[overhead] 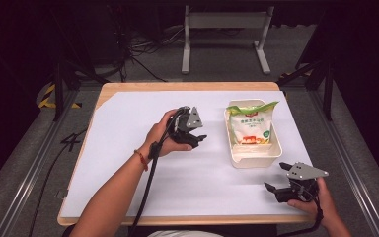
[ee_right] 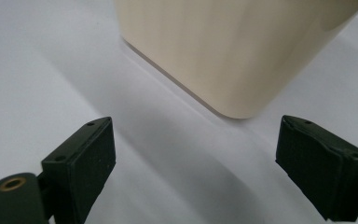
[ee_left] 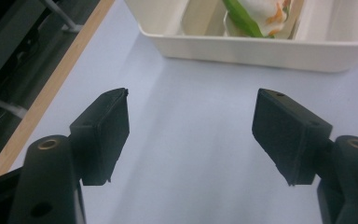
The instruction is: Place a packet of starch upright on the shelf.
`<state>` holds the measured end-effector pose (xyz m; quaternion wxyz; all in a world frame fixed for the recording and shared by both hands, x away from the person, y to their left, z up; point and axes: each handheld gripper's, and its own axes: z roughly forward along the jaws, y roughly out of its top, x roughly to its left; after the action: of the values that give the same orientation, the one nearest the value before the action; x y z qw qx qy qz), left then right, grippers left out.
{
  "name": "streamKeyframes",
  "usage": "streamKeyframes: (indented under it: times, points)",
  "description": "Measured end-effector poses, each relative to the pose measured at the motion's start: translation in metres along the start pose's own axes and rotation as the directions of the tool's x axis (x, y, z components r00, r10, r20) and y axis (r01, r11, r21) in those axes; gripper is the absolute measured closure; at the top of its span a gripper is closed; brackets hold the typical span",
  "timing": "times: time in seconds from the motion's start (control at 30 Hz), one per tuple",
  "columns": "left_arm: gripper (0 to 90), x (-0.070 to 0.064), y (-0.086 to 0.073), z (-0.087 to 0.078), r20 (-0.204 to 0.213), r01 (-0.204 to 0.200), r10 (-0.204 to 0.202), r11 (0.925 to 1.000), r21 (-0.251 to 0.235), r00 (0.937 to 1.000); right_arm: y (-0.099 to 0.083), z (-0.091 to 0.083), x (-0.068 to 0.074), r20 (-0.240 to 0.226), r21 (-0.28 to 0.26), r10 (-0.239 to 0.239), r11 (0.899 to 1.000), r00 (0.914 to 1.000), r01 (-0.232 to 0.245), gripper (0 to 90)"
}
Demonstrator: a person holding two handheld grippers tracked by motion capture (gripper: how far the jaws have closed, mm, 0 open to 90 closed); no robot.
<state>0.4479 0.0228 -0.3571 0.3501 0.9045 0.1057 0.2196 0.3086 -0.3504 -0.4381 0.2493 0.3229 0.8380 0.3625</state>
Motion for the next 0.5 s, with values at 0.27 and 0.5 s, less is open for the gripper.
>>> streamKeyframes:
  times: [0.27,0.5]
  points:
    - [21.6,0.001,-0.017,-0.006,0.002,-0.009,0.009,0.9994,0.033,1.0000,0.000,0.000,0.000,-0.004,0.002,-0.002,1.000,1.0000,0.002,11.6]
    - [19.7,0.002,-0.031,-0.010,-0.008,-0.012,0.013,0.9976,0.068,0.9999,0.000,0.001,0.001,-0.004,0.003,0.001,1.000,1.0000,-0.001,11.6]
